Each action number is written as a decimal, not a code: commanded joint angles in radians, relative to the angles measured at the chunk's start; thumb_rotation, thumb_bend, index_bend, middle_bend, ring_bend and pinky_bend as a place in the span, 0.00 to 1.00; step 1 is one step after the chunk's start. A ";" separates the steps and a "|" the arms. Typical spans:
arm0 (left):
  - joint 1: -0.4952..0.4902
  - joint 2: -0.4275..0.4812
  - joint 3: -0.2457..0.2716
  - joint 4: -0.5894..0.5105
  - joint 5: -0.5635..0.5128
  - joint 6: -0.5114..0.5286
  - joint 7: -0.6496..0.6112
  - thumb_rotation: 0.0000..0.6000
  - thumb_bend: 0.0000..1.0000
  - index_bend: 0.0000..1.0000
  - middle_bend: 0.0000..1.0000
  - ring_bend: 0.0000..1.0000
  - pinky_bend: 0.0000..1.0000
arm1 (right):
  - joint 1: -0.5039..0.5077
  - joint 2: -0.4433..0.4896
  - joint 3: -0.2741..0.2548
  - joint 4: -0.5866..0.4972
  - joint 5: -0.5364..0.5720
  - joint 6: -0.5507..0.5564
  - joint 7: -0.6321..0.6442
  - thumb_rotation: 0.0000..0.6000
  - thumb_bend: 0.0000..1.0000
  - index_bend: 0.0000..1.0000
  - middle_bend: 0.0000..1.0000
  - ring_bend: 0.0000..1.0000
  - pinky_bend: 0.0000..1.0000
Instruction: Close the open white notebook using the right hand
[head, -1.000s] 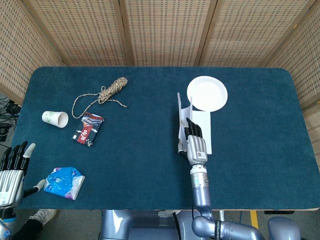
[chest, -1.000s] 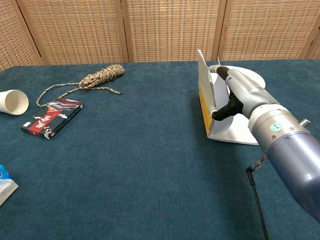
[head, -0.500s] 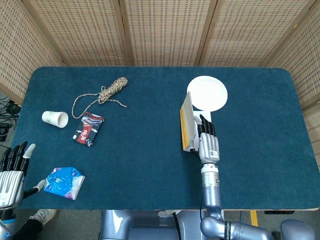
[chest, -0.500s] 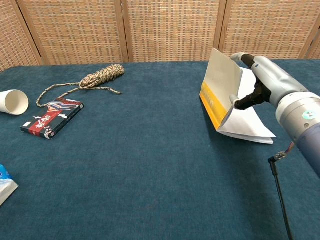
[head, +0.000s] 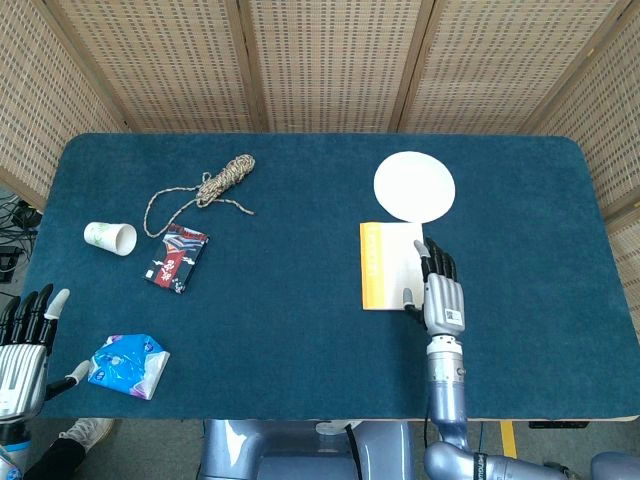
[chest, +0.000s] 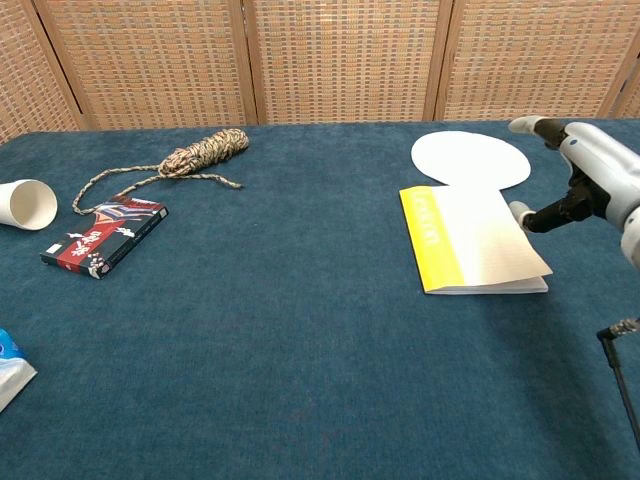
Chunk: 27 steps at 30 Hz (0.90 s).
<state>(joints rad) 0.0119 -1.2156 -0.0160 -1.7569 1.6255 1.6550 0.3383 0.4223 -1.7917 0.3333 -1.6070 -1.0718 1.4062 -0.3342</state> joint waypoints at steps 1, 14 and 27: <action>0.003 0.003 0.000 0.001 -0.002 0.001 -0.005 1.00 0.07 0.00 0.00 0.00 0.00 | -0.022 0.072 -0.054 -0.029 -0.065 -0.026 0.036 1.00 0.54 0.00 0.00 0.00 0.00; 0.016 -0.005 0.026 -0.002 0.033 0.002 0.031 1.00 0.07 0.00 0.00 0.00 0.00 | -0.110 0.394 -0.274 0.025 -0.300 -0.087 0.182 1.00 0.32 0.00 0.00 0.00 0.00; 0.024 -0.017 0.031 0.019 0.048 0.001 0.043 1.00 0.07 0.00 0.00 0.00 0.00 | -0.236 0.500 -0.379 0.104 -0.512 0.107 0.257 1.00 0.29 0.00 0.00 0.00 0.00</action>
<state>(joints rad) 0.0369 -1.2312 0.0151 -1.7394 1.6739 1.6579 0.3801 0.2122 -1.3050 -0.0272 -1.5182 -1.5573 1.4828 -0.0762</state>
